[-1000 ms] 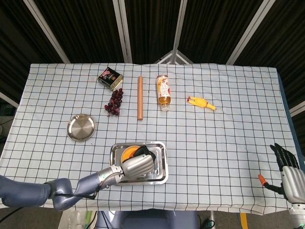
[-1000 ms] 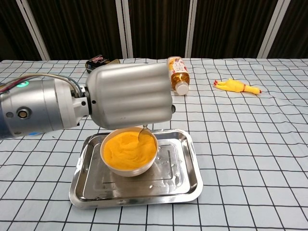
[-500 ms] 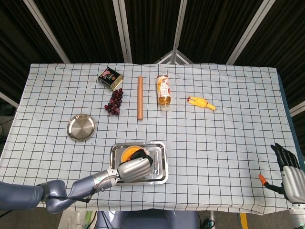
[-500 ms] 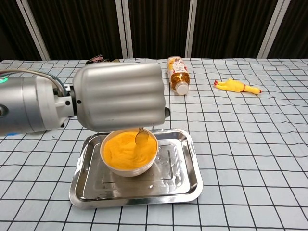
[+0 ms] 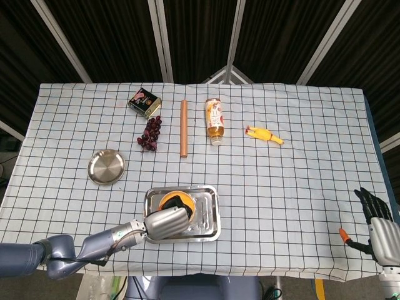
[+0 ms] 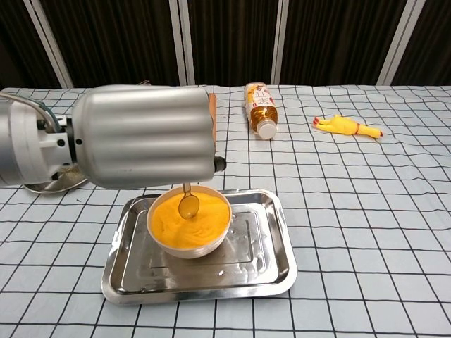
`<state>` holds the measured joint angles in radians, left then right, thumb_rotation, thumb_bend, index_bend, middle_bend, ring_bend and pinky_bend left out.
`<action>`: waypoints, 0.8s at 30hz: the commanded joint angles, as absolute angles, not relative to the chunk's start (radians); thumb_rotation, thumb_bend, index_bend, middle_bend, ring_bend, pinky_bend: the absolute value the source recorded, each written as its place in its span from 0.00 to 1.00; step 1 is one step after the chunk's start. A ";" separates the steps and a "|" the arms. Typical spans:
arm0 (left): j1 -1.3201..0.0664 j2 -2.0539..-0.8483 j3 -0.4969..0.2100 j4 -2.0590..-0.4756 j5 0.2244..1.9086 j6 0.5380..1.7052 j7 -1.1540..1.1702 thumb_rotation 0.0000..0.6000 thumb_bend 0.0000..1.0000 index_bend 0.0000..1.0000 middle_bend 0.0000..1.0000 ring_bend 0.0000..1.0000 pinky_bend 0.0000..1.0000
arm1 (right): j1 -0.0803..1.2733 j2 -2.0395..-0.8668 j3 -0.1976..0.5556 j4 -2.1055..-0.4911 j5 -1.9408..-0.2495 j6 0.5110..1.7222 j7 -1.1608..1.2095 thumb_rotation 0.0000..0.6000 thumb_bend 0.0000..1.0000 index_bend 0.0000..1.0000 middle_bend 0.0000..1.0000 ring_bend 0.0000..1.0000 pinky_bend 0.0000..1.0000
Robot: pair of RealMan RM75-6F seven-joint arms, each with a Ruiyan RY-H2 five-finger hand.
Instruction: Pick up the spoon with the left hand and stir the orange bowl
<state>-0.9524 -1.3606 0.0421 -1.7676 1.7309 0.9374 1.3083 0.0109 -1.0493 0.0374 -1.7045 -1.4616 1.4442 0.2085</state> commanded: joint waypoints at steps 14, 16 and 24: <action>-0.943 -1.438 0.008 -1.718 1.740 0.872 1.324 1.00 0.58 0.81 1.00 1.00 1.00 | 0.009 -1.047 0.037 -1.704 -1.462 1.445 0.216 1.00 0.34 0.00 0.00 0.00 0.00; -0.940 -1.430 0.004 -1.714 1.732 0.862 1.334 1.00 0.58 0.81 1.00 1.00 1.00 | 0.009 -1.046 0.037 -1.704 -1.462 1.446 0.218 1.00 0.34 0.00 0.00 0.00 0.00; -0.920 -1.381 -0.001 -1.717 1.722 0.861 1.335 1.00 0.58 0.81 1.00 1.00 1.00 | 0.010 -1.046 0.037 -1.704 -1.462 1.443 0.215 1.00 0.34 0.00 0.00 0.00 0.00</action>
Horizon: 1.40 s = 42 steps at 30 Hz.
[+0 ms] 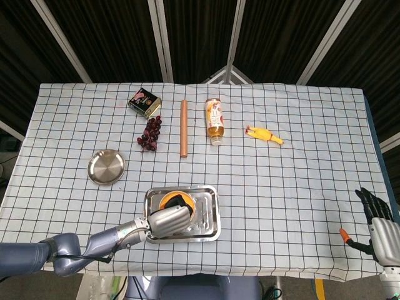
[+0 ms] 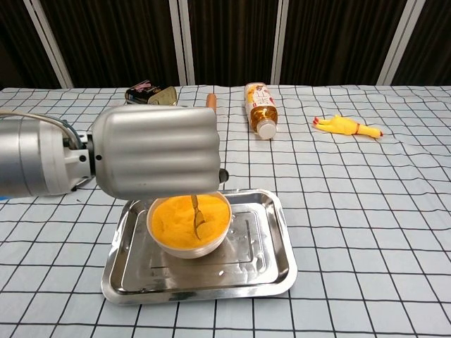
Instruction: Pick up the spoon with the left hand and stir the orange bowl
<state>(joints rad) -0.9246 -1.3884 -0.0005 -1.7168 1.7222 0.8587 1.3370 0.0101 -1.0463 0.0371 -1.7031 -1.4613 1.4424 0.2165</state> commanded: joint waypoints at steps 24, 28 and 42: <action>-0.919 -1.377 -0.051 -1.740 1.764 0.867 1.303 1.00 0.58 0.81 1.00 1.00 1.00 | 0.009 -1.047 0.037 -1.707 -1.462 1.445 0.217 1.00 0.34 0.00 0.00 0.00 0.00; -0.921 -1.392 -0.049 -1.733 1.767 0.852 1.310 1.00 0.58 0.81 1.00 1.00 1.00 | 0.008 -1.046 0.037 -1.707 -1.462 1.445 0.219 1.00 0.34 0.00 0.00 0.00 0.00; -0.905 -1.412 -0.033 -1.674 1.774 0.835 1.307 1.00 0.57 0.81 1.00 1.00 1.00 | 0.009 -1.046 0.038 -1.705 -1.458 1.441 0.220 1.00 0.34 0.00 0.00 0.00 0.00</action>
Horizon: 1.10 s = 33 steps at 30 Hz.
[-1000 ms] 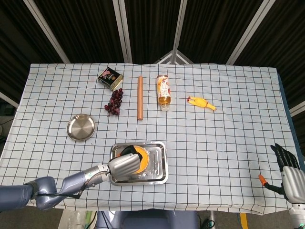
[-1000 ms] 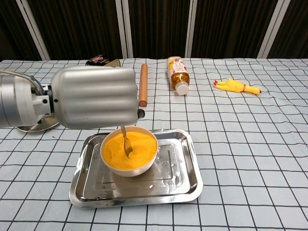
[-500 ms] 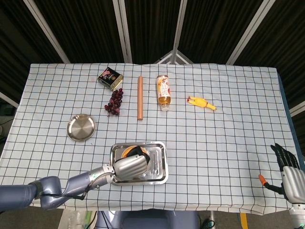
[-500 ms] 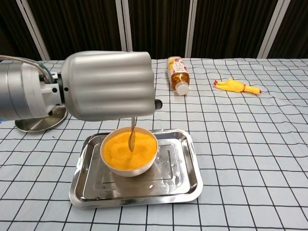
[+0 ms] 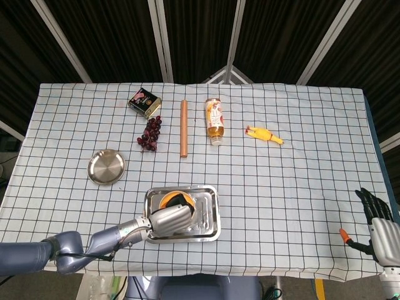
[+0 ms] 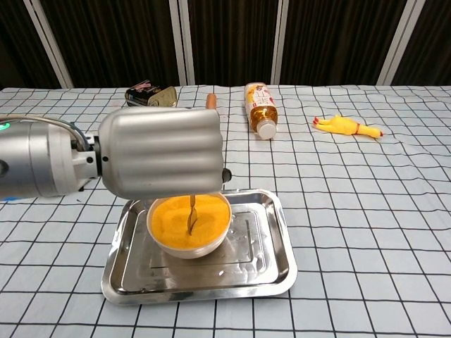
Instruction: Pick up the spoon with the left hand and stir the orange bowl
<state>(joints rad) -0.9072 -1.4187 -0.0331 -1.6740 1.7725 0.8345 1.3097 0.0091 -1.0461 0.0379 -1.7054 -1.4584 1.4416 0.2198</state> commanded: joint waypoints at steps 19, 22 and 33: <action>-0.873 -1.354 -0.042 -1.683 1.803 0.885 1.265 1.00 0.57 0.81 1.00 1.00 1.00 | 0.009 -1.049 0.038 -1.706 -1.458 1.442 0.209 1.00 0.34 0.00 0.00 0.00 0.00; -0.872 -1.372 -0.056 -1.680 1.809 0.906 1.253 1.00 0.57 0.81 1.00 1.00 1.00 | 0.009 -1.048 0.039 -1.705 -1.457 1.442 0.213 1.00 0.34 0.00 0.00 0.00 0.00; -0.847 -1.363 -0.062 -1.681 1.799 0.923 1.253 1.00 0.57 0.81 1.00 1.00 1.00 | 0.009 -1.046 0.038 -1.704 -1.458 1.442 0.216 1.00 0.34 0.00 0.00 0.00 0.00</action>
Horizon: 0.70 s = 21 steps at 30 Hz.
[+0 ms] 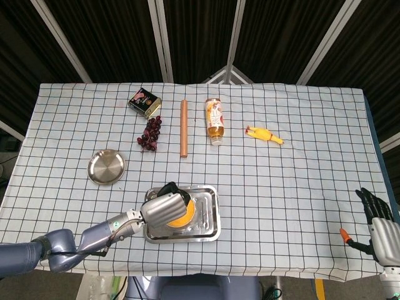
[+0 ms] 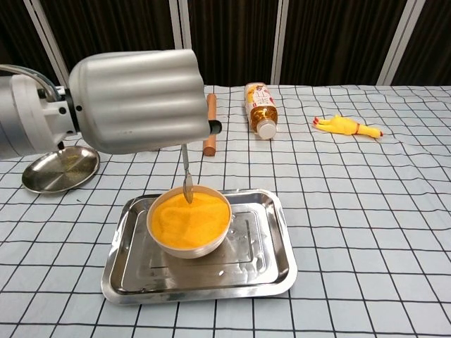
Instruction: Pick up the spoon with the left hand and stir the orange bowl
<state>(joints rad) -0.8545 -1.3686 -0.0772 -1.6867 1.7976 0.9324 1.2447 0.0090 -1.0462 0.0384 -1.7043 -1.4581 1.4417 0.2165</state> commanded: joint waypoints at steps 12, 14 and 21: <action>-0.811 -1.394 -0.095 -1.649 1.787 1.007 1.205 1.00 0.57 0.81 1.00 1.00 1.00 | 0.009 -1.046 0.039 -1.707 -1.453 1.440 0.214 1.00 0.34 0.00 0.00 0.00 0.00; -0.811 -1.382 -0.085 -1.637 1.788 0.985 1.234 1.00 0.57 0.81 1.00 1.00 1.00 | 0.009 -1.046 0.039 -1.707 -1.453 1.439 0.215 1.00 0.34 0.00 0.00 0.00 0.00; -0.790 -1.367 -0.091 -1.625 1.774 1.010 1.214 1.00 0.57 0.81 1.00 1.00 1.00 | 0.009 -1.046 0.039 -1.706 -1.454 1.439 0.216 1.00 0.34 0.00 0.00 0.00 0.00</action>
